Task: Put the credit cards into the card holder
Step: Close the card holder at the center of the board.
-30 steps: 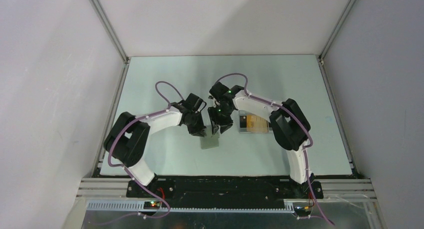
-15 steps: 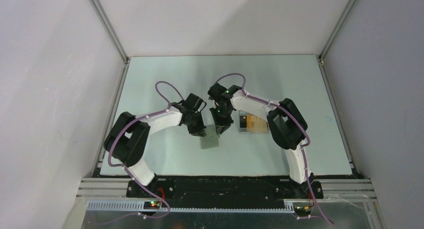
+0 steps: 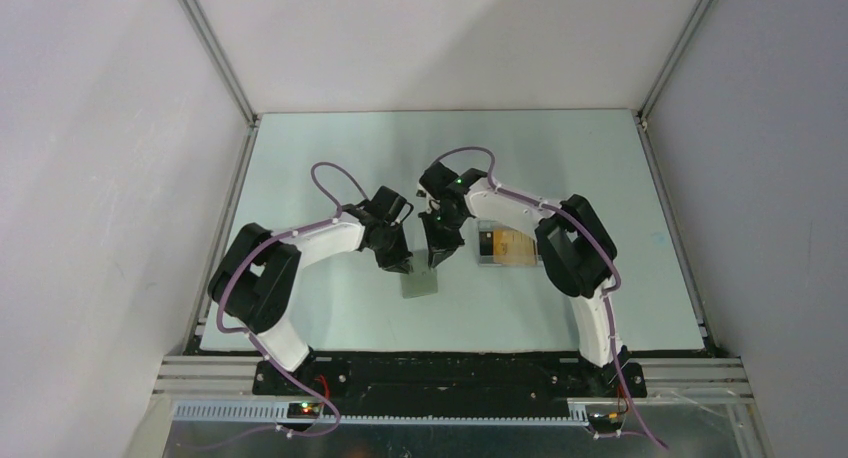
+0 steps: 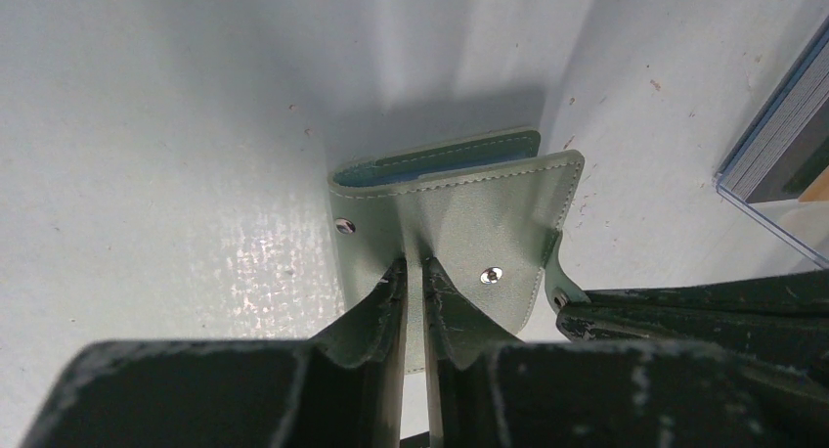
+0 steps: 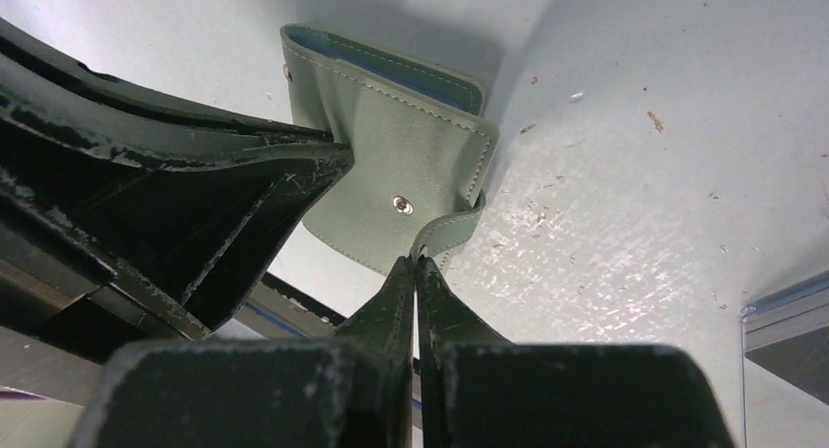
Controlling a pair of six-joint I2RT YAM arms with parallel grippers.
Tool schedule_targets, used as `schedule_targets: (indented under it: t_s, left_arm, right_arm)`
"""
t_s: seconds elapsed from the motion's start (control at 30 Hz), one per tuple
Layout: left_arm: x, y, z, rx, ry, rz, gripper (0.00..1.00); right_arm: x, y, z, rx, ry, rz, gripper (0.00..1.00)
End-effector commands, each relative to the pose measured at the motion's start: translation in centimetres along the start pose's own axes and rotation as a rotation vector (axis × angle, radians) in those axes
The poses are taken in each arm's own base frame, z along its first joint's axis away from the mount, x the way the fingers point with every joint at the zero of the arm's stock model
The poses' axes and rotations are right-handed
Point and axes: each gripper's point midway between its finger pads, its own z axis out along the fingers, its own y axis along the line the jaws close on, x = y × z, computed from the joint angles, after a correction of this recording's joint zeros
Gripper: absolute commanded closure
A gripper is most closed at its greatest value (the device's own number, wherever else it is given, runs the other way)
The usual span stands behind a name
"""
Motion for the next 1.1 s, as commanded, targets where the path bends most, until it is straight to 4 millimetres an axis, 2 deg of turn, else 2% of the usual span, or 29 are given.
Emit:
schedule_targets:
  t_s: [0.0,0.3,0.53,0.93,1.07]
  left_arm:
    - [0.6,0.7,1.7,-0.036,0.021,0.016,0.85]
    - [0.7,0.7,1.8,-0.035,0.025,0.016,0.85]
    - [0.6,0.7,1.7,-0.034,0.022,0.016,0.85]
    - [0.7,0.8,1.9,-0.038,0.026,0.013,0.85]
    - [0.7,0.8,1.9,-0.039,0.027,0.014,0.85]
  right_arm:
    - [-0.9,1.3,-0.4,-0.12,-0.019,0.026,1.0]
    - [-0.9,1.5,1.6,-0.158,0.01,0.043,1.0]
    - [-0.2,1.1,3.0,-0.124,0.038,0.043,1.0]
    - [0.2,0.9,3.9,-0.061,0.05,0.017,1.0]
    - [0.3,0.7,4.1,-0.026,0.05,0.006,0.97]
